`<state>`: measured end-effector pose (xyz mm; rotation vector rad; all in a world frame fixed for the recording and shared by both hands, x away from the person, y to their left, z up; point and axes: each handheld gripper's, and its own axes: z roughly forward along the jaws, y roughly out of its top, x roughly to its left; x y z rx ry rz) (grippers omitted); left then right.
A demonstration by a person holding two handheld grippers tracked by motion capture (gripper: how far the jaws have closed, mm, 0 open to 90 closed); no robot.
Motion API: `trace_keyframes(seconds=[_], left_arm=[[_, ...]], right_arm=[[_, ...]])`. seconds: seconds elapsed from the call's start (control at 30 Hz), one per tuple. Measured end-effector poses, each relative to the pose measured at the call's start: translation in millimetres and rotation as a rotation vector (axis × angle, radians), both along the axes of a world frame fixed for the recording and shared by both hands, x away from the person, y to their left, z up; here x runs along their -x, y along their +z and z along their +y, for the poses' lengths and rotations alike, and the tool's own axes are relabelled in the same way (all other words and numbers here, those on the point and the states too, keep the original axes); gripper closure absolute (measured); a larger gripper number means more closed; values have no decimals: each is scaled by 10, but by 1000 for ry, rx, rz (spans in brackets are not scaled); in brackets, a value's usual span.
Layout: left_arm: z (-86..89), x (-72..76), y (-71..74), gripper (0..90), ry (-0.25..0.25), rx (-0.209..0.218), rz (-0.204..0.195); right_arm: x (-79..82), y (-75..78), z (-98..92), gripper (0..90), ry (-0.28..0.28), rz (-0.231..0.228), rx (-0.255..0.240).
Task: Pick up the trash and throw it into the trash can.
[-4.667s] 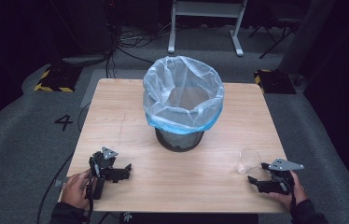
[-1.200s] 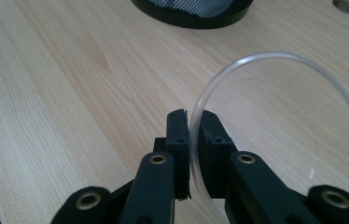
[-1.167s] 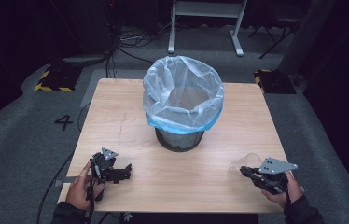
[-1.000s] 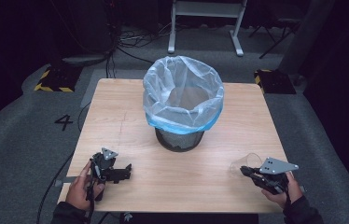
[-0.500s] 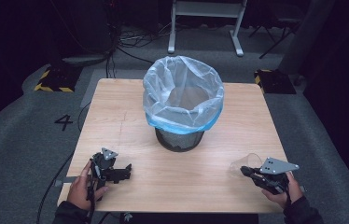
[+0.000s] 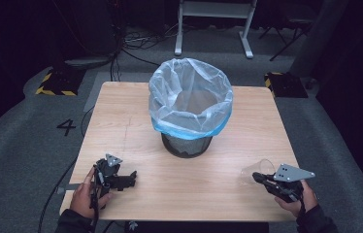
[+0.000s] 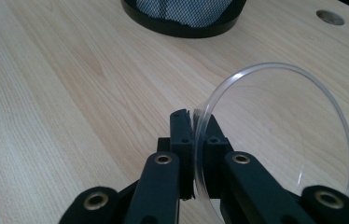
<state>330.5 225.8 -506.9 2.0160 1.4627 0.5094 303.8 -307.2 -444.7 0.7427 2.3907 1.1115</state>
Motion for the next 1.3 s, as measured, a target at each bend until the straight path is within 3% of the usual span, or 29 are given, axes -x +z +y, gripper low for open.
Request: trace_keyframes(seconds=[0.3,0.53,0.77,1.3], left_arm=[[0,0,0,2,0,0,0],[0,0,0,2,0,1,0],[0,0,0,2,0,0,0],[0,0,0,2,0,0,0]], right_arm=[[23,113,-68,872,-37,-58,-71],[1,260,-97,873,-46,-116,-93],[7,418,-138,873,-68,-148,-155],[2,751,-152,873,-81,-239,-192]])
